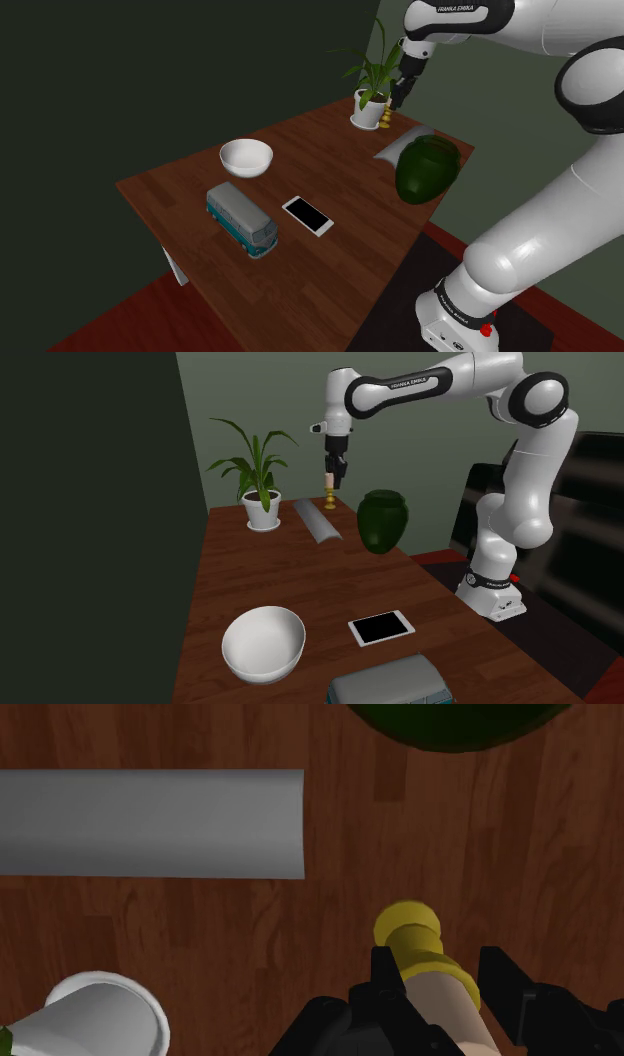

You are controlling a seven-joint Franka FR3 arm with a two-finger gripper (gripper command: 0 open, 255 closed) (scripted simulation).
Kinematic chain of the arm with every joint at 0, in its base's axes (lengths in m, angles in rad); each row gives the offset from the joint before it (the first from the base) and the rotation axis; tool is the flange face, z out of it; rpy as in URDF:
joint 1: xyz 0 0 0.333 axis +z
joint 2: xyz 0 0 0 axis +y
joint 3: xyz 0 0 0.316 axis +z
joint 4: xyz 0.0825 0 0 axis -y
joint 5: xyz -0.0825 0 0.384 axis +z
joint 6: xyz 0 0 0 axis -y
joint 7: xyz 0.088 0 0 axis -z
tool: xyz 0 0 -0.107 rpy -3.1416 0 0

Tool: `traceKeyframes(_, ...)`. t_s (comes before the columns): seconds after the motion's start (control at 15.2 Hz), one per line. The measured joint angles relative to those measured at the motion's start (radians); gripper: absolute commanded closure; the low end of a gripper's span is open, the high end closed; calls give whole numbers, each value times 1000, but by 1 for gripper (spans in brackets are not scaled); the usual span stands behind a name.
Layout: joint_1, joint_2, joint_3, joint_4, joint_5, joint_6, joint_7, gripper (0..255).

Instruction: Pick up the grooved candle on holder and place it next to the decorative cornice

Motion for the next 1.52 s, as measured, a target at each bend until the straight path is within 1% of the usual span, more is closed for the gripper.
traceKeyframes(0.13,-25,-11,-28,-6,-3,-6,-52,255)
traceKeyframes(0.26,-35,-15,-40,-33,-4,18,-74,255)
traceKeyframes(1.52,-40,27,-47,-238,4,264,-88,255)
